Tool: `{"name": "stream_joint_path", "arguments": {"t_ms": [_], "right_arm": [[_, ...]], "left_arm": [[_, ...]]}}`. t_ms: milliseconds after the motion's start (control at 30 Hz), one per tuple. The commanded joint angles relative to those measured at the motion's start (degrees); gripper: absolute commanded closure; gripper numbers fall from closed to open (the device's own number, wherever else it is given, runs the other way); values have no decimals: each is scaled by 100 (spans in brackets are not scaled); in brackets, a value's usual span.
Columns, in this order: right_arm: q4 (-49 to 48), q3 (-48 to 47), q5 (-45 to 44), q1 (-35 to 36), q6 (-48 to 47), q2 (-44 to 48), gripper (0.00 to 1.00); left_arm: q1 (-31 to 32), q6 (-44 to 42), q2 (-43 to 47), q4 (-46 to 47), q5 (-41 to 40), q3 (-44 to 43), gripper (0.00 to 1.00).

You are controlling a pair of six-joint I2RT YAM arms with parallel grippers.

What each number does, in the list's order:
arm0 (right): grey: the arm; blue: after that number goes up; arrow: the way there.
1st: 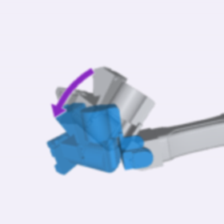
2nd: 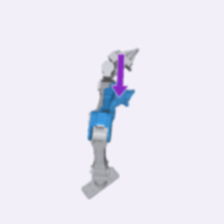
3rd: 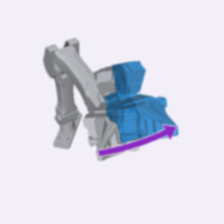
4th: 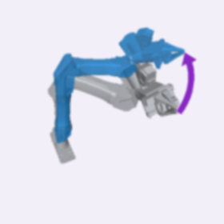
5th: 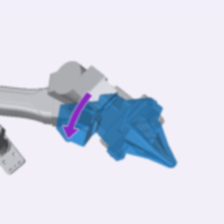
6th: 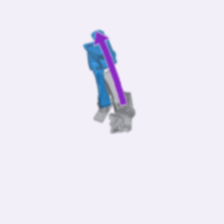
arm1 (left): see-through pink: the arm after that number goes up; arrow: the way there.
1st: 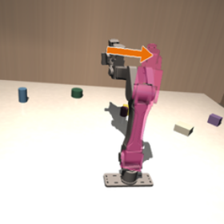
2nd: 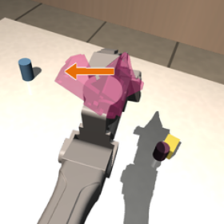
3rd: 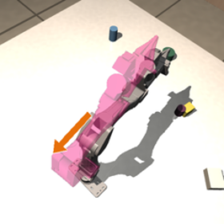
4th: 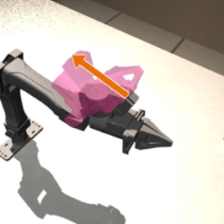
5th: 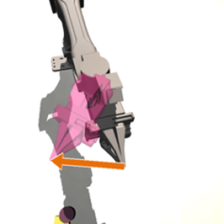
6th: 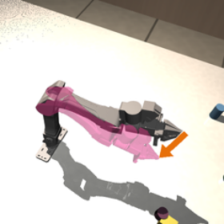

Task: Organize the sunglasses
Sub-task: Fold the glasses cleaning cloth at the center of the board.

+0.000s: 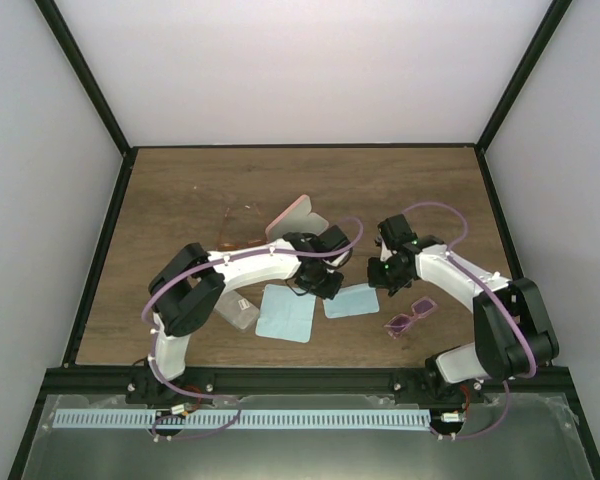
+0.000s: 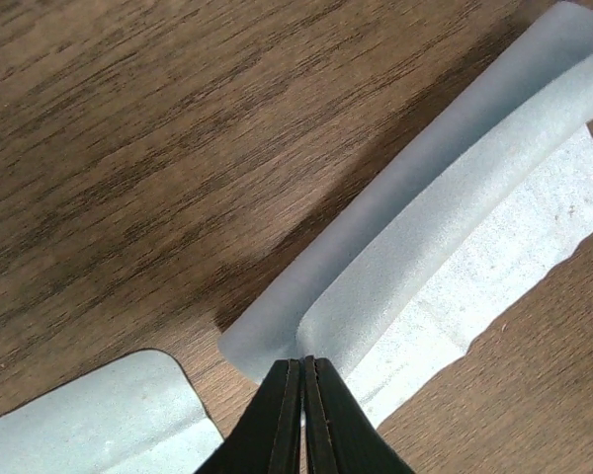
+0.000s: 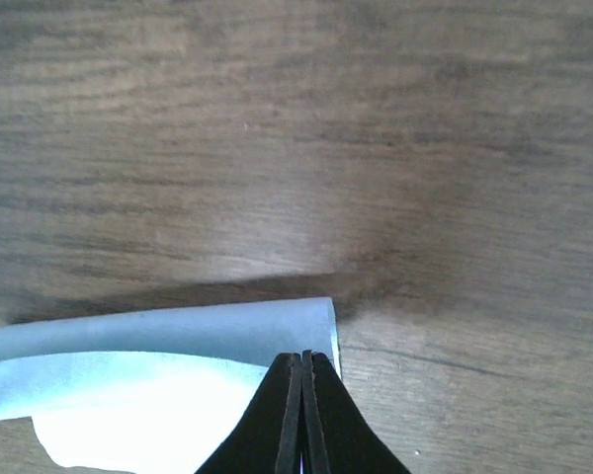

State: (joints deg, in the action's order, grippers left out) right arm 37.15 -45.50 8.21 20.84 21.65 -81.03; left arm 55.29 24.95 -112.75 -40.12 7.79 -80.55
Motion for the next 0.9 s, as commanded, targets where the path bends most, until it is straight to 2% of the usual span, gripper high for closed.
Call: {"name": "stream_joint_path", "arguments": {"t_ms": [0, 867], "right_arm": [[162, 90, 121, 60, 11, 98, 99], [460, 157, 197, 61, 7, 225, 99]], "left_arm": [[27, 60, 125, 41, 6, 64, 96], [168, 174, 201, 182, 205, 365, 96]]}}
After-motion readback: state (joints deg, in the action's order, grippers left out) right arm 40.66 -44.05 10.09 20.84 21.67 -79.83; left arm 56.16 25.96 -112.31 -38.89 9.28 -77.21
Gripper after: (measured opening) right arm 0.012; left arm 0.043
